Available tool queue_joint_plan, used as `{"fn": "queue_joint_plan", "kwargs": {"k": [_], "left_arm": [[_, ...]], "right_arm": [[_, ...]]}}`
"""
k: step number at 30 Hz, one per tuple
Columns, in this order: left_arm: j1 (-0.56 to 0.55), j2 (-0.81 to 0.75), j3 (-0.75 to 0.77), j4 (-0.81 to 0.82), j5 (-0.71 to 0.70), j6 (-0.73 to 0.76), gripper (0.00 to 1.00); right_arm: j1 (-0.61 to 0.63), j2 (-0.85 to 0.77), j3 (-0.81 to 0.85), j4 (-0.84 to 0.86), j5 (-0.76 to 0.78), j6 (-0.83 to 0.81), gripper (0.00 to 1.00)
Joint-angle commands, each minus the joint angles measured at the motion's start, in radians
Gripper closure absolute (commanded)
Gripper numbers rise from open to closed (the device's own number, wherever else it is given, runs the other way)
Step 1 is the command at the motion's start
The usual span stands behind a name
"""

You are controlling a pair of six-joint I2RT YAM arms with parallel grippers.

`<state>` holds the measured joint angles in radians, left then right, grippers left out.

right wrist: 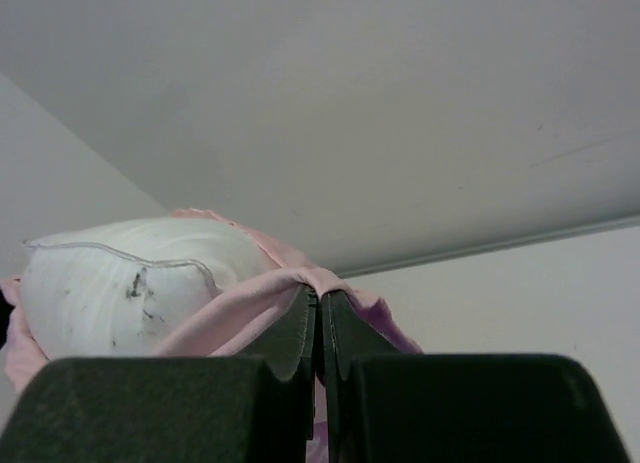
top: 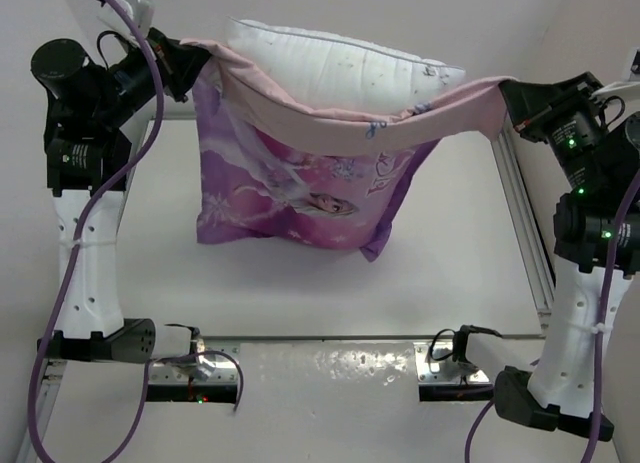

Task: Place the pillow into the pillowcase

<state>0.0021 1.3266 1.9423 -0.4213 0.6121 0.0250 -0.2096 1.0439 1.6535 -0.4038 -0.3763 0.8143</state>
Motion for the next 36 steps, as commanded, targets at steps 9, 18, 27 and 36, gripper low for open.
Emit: {"fn": "queue_joint_plan", "kwargs": {"k": [9, 18, 27, 36], "left_arm": [[0.024, -0.119, -0.412, -0.013, -0.098, 0.044, 1.0], [0.013, 0.191, -0.294, -0.008, -0.153, 0.036, 1.0], [0.168, 0.335, 0.265, 0.686, -0.239, -0.42, 1.0], [0.079, -0.189, -0.349, 0.237, 0.121, 0.083, 1.0]], "right_arm": [[-0.01, -0.237, -0.536, -0.047, 0.048, -0.112, 1.0], [-0.033, 0.198, -0.334, 0.111, -0.001, -0.02, 1.0], [-0.207, 0.611, 0.733, 0.496, -0.105, 0.629, 1.0], [-0.114, -0.087, -0.448, 0.483, -0.233, 0.31, 1.0]]}}
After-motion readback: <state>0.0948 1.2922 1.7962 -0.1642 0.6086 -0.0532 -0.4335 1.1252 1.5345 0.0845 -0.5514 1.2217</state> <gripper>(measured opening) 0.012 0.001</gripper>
